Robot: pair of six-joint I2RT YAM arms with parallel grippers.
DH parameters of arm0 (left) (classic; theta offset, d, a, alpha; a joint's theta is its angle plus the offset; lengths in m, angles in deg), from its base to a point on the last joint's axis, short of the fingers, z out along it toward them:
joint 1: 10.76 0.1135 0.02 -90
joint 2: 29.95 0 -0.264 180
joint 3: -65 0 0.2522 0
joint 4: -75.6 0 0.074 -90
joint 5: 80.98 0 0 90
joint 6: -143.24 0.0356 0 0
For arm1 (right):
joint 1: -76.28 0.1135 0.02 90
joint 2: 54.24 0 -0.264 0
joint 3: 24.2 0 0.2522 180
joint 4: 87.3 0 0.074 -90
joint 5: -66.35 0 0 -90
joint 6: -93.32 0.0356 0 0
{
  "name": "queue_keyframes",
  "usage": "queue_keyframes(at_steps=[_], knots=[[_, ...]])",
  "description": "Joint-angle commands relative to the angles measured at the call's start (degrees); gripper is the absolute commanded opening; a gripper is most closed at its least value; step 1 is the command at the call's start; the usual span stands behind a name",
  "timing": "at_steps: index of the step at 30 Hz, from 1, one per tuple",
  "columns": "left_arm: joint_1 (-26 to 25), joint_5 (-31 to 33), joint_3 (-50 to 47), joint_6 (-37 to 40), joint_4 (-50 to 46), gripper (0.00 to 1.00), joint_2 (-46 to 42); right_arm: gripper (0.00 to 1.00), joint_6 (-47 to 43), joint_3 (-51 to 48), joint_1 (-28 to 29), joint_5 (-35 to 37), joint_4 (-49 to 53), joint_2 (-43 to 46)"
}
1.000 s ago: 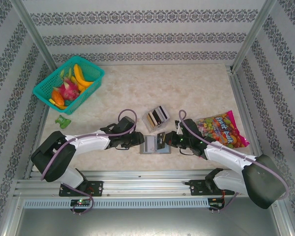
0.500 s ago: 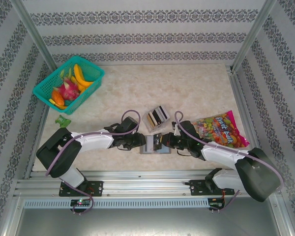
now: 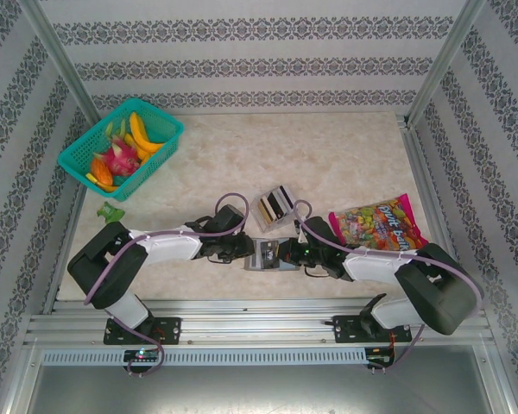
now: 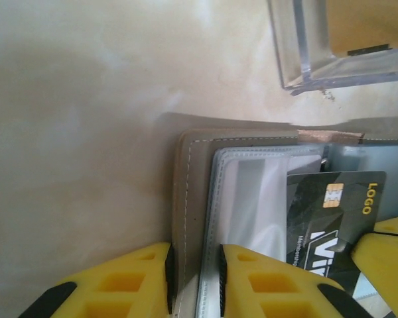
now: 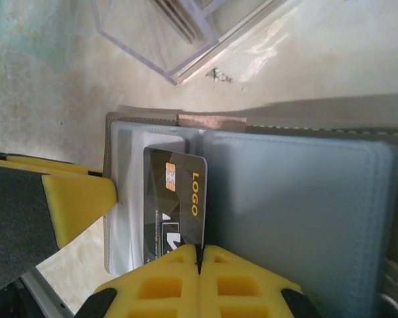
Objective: Put the credit cards into the card holder
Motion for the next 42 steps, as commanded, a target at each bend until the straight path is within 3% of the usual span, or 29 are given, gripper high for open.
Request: queue_keyframes(at_steps=[1,11,24,42], knots=[[-1.44,0.07,0.22,0.26,-0.55,0.23,1.71,0.00,1.04,0.62,0.48,3.38,2.86,1.99],[-1.61,0.67,-0.69,-0.19,-0.65,0.19,1.72,0.00,3.29,-2.96,-2.21,8.43,8.59,9.25],[-1.62,0.59,-0.21,-0.47,-0.21,0.18,2.43,0.00,1.84,0.75,0.71,3.89,2.33,1.99],[-1.63,1.48,-2.10,-0.97,2.44,0.34,-0.90,0.00,2.76,3.18,1.64,-0.60,-0.93,-3.14]])
